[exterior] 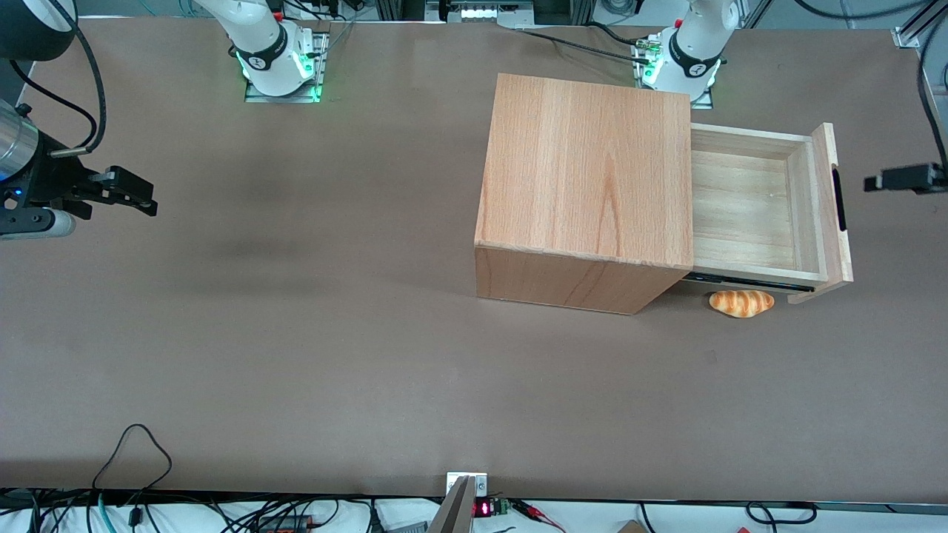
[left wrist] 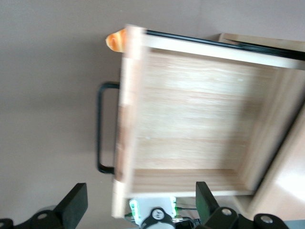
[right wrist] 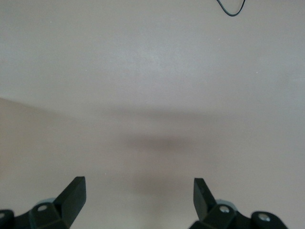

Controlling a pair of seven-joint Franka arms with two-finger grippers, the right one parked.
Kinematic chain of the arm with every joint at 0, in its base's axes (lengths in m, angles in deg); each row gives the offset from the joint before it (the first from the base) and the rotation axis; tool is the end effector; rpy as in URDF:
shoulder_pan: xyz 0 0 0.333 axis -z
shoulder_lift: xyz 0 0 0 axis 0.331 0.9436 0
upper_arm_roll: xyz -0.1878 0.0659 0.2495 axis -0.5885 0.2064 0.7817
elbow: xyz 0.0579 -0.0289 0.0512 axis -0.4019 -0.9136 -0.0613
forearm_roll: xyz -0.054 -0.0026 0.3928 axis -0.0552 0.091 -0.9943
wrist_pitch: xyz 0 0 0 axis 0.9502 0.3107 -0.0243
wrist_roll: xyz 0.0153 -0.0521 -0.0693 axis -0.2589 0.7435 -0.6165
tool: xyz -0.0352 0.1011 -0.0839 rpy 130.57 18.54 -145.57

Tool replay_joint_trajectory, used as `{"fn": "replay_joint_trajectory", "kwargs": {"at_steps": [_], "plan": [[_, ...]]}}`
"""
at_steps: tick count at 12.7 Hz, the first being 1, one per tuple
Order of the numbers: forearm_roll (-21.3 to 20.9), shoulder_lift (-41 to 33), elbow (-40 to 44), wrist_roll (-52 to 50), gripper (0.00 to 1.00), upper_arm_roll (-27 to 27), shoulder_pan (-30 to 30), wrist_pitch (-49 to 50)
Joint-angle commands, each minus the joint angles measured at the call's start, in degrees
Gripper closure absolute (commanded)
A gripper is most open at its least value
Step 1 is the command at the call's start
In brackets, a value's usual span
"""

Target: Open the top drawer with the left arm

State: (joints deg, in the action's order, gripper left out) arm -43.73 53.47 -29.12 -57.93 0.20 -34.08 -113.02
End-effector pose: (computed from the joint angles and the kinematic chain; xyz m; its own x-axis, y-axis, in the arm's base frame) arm 0.5736 0.0886 0.5631 0.9435 0.0037 -0.3314 0.0542 -0.9882 0.1434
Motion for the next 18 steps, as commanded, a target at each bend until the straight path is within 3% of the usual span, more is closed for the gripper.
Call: {"fn": "replay_joint_trajectory", "kwargs": {"at_steps": [1,4,6,8,9,18], "plan": [[-2.17,-2.58,-0.47,-5.32,0.00,-1.15,4.36,0.60],[-3.24,-2.84,-0.47,-6.56,0.00,-2.73,5.88,-2.98],[-3.50,-6.86,-4.48,-6.21,0.00,-1.07,7.44,-8.85],[-3.59,-10.30,-10.02,-6.30,0.00,7.85,15.58,-12.39],[-3.15,-10.92,-11.18,-6.21,0.00,9.12,16.50,-12.93],[-3.32,-11.97,-14.52,-6.83,0.00,8.87,16.25,-17.14]]}}
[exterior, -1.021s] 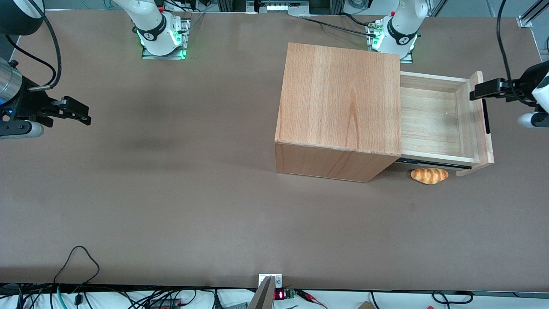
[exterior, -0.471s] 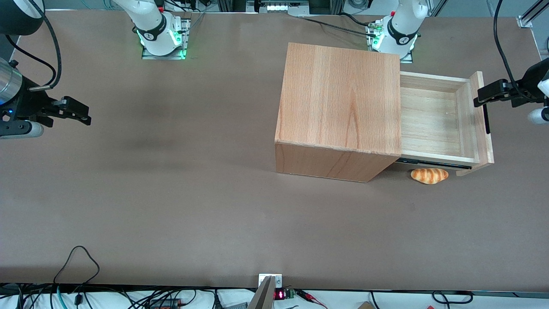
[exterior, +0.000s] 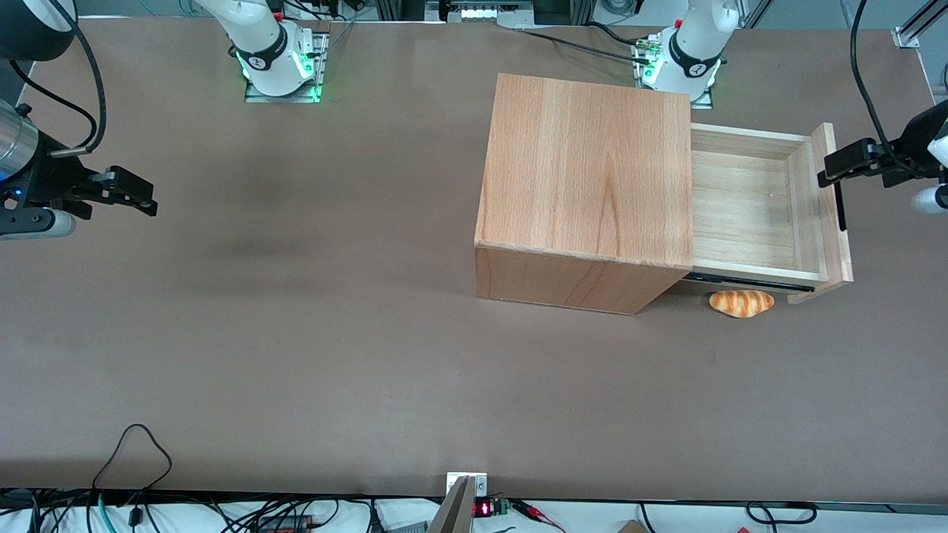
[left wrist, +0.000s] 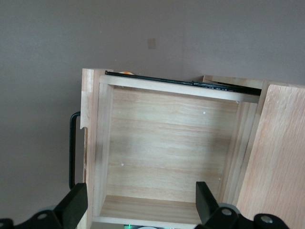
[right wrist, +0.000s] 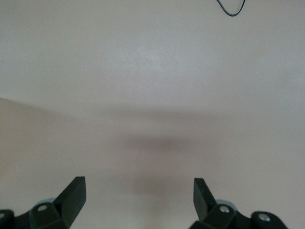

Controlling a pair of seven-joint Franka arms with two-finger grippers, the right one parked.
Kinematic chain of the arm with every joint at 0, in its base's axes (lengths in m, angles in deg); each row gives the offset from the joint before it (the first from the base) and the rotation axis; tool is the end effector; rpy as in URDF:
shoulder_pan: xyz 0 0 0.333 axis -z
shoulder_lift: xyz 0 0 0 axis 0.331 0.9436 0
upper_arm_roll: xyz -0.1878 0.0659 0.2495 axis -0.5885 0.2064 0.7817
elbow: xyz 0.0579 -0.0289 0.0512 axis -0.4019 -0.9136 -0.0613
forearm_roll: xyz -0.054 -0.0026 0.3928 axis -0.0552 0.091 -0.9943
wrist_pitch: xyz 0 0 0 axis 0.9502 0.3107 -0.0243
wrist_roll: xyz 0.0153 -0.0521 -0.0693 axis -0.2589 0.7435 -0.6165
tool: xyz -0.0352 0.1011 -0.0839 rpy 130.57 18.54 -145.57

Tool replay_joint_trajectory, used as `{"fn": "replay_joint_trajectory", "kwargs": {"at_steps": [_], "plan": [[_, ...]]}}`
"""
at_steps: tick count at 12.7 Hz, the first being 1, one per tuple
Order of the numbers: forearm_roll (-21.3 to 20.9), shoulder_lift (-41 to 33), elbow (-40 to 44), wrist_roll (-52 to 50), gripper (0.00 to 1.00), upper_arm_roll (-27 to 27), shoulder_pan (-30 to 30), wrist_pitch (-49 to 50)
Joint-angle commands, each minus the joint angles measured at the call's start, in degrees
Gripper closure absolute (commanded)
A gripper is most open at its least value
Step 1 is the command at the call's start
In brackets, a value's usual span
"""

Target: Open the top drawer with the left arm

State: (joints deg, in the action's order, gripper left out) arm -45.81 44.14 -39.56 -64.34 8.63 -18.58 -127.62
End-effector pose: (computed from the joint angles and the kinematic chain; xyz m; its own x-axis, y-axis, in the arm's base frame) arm 0.5696 0.0143 0.5894 0.9923 0.0315 -0.1201 0.0365 -0.9985 0.0397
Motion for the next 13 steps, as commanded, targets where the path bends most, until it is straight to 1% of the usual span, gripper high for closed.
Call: {"fn": "replay_joint_trajectory", "kwargs": {"at_steps": [1,3,6,13], "plan": [[-1.16,-3.70,-6.09,-0.42,0.00,0.43,0.75,-3.68],[-1.25,-5.55,-9.00,-0.42,0.00,0.43,0.75,-5.19],[-1.51,-5.64,-8.31,-1.38,0.00,0.17,0.92,-3.70],[-1.60,-5.90,-8.22,-1.38,0.00,-0.18,0.84,-3.70]]}}
